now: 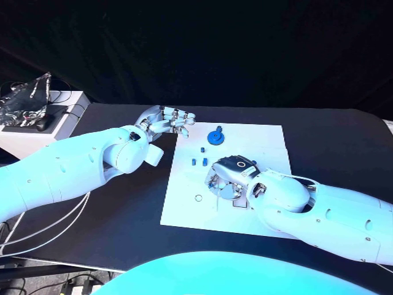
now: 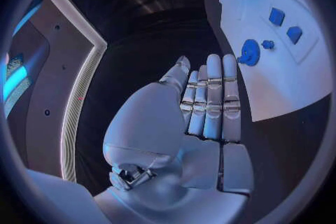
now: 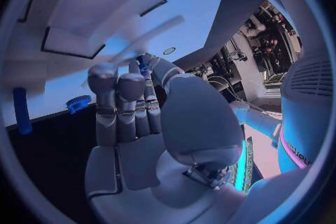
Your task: Assemble the parts on the task board
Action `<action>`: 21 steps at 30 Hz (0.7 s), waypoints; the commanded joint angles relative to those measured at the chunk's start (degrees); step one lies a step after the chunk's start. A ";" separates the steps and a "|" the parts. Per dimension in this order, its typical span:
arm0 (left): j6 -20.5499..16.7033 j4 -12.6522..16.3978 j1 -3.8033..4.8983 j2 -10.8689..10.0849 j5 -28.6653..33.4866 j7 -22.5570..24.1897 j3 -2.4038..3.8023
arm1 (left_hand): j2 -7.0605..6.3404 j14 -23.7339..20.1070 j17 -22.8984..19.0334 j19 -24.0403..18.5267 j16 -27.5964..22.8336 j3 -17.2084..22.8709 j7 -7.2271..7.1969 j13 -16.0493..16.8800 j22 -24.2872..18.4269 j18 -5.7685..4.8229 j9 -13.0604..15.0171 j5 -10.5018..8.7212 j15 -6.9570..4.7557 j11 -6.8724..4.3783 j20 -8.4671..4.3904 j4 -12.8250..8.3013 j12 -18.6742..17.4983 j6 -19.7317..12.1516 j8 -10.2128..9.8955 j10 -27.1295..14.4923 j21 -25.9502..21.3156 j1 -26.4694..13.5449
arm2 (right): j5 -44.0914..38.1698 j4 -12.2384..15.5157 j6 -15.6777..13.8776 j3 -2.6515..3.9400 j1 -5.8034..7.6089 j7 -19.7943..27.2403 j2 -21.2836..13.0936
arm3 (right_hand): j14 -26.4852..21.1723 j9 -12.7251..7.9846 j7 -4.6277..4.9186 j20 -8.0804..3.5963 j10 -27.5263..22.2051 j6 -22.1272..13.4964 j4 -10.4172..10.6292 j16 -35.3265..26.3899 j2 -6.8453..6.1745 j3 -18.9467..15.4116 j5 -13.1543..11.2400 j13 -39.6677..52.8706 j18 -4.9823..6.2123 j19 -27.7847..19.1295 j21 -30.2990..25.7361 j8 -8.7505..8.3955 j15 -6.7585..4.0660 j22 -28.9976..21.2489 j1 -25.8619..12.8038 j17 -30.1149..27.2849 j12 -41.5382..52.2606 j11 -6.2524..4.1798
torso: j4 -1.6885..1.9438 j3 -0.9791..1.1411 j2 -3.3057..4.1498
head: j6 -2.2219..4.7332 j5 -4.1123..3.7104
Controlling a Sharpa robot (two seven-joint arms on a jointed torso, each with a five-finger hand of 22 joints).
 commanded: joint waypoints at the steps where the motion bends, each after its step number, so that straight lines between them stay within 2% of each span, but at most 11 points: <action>1: 0.88 0.12 -0.01 0.03 0.18 0.17 0.05 | -0.13 0.19 0.10 0.01 -0.25 0.11 0.03 -0.02 0.05 0.25 0.07 -0.01 0.10 0.15 0.10 -0.03 -0.24 0.06 -0.11 0.07 -0.32 0.11 | 0.35 0.22 2.34 -0.22 -0.25 0.06 -0.26 | -0.27 0.10 0.08 -0.24 -0.35 -0.52 0.05 0.18 -0.60 -0.32 0.32 0.09 0.42 2.72 -0.26 0.08 0.08 4.63 0.00 -0.06 -0.03 -0.12 | -0.04 0.03 0.01 | 0.01 0.00; 8: 0.89 0.11 -0.01 0.01 0.17 0.01 0.05 | -0.13 0.19 0.10 0.01 -0.25 0.11 0.03 -0.02 0.05 0.25 0.07 -0.01 0.10 0.15 0.10 -0.03 -0.24 0.06 -0.11 0.07 -0.32 0.11 | 0.18 0.31 1.41 -0.22 -0.27 -0.68 -0.24 | -0.30 0.03 0.27 -0.12 -1.17 -1.24 0.42 0.22 -1.16 -0.43 0.33 0.09 0.52 2.76 -0.56 0.06 0.25 4.60 -0.16 -0.15 -0.02 0.14 | 0.00 0.02 0.01 | 0.01 -0.05; 12: 0.94 0.11 -0.01 0.00 0.17 -0.13 0.05 | -0.13 0.19 0.10 0.01 -0.25 0.11 0.03 -0.02 0.05 0.25 0.07 -0.01 0.10 0.15 0.10 -0.03 -0.24 0.06 -0.11 0.07 -0.32 0.11 | 0.12 0.10 0.22 -0.22 -0.27 -1.21 -0.26 | -0.40 -0.13 0.66 0.16 -3.40 -3.23 0.95 0.13 -2.06 -0.54 -0.16 0.08 0.81 2.64 -1.78 0.00 0.68 4.36 -0.63 -0.28 0.00 0.81 | -0.01 -0.02 -0.01 | 0.01 -0.03; 14: 0.96 0.11 -0.01 -0.01 0.17 -0.19 0.05 | -0.11 0.19 0.11 0.06 -0.32 0.10 0.04 -0.03 0.09 0.26 0.06 -0.01 0.12 0.18 0.10 -0.03 -0.28 0.05 -0.12 -0.02 -0.42 0.14 | 0.12 0.05 -0.63 -0.22 -0.27 -1.37 -0.31 | -0.60 -0.21 0.83 0.51 -5.94 -5.30 1.34 -0.24 -3.07 -1.17 -1.33 0.05 1.42 2.28 -5.09 0.00 1.09 3.60 -0.94 -0.55 0.09 1.46 | -0.02 -0.03 -0.01 | 0.01 -0.02; 15: 0.97 0.11 -0.01 -0.01 0.17 -0.23 0.05 | -0.11 0.19 0.11 0.06 -0.32 0.10 0.04 -0.03 0.09 0.26 0.06 -0.01 0.12 0.18 0.10 -0.03 -0.28 0.05 -0.12 -0.02 -0.42 0.14 | 0.12 0.06 -1.09 -0.22 -0.27 -1.45 -0.37 | -0.82 -0.23 0.80 0.79 -8.01 -7.13 1.54 -0.88 -3.68 -1.99 -1.99 0.07 2.08 1.86 -9.05 0.05 1.36 2.59 -0.79 -0.97 0.19 1.87 | -0.01 -0.03 0.00 | 0.01 -0.06; 16: 0.99 0.10 -0.01 -0.01 0.17 -0.27 0.05 | -0.11 0.19 0.11 0.06 -0.32 0.10 0.04 -0.03 0.09 0.26 0.06 -0.01 0.12 0.18 0.10 -0.03 -0.28 0.05 -0.12 -0.02 -0.42 0.14 | 0.13 0.10 -1.68 -0.22 -0.27 -1.53 -0.45 | -0.62 -0.20 0.52 1.01 -8.78 -8.18 1.88 -1.25 -3.94 -3.00 -2.22 0.07 2.39 1.97 -9.89 0.08 1.44 2.18 -0.40 -1.33 0.24 1.98 | 0.00 -0.03 0.00 | 0.01 -0.07; 17: 1.01 0.10 -0.01 -0.02 0.17 -0.31 0.05 | -0.11 0.19 0.11 0.06 -0.32 0.10 0.04 -0.03 0.09 0.26 0.06 -0.01 0.12 0.18 0.10 -0.03 -0.28 0.05 -0.12 -0.02 -0.42 0.14 | 0.14 0.14 -2.23 -0.22 -0.27 -1.57 -0.53 | -0.46 -0.13 0.22 1.27 -9.89 -9.30 2.28 -1.64 -4.18 -4.60 -2.24 0.05 2.78 2.11 -11.19 0.13 1.54 1.62 0.43 -1.72 0.48 2.16 | 0.01 -0.02 -0.01 | 0.01 -0.07; 18: 1.03 0.10 -0.01 -0.03 0.17 -0.35 0.05 | -0.11 0.19 0.11 0.06 -0.32 0.10 0.04 -0.03 0.09 0.26 0.06 -0.01 0.12 0.18 0.10 -0.03 -0.28 0.05 -0.12 -0.02 -0.42 0.14 | 0.17 0.19 -2.69 -0.22 -0.27 -1.59 -0.62 | -0.29 -0.23 0.33 1.48 -10.02 -9.30 3.29 -1.87 -4.01 -6.36 -2.22 0.09 3.11 2.48 -12.44 0.07 1.58 1.06 1.15 -2.06 0.34 2.31 | 0.00 -0.03 -0.01 | 0.01 -0.07; 21: 1.09 0.10 -0.01 -0.05 0.16 -0.46 0.05 | -0.10 0.18 0.10 0.06 -0.36 0.07 0.04 -0.03 0.09 0.26 0.07 -0.02 0.14 0.20 0.12 0.02 -0.31 0.00 -0.12 -0.09 -0.48 0.10 | 0.48 0.54 -4.49 -0.22 -0.27 -1.53 -1.10 | -0.33 -0.19 -0.19 1.75 -12.95 -11.09 4.56 -2.60 -4.87 -9.16 -1.04 0.12 3.84 2.29 -17.89 0.08 1.98 -0.71 2.08 -2.79 0.47 2.86 | -0.01 -0.03 -0.02 | 0.01 -0.15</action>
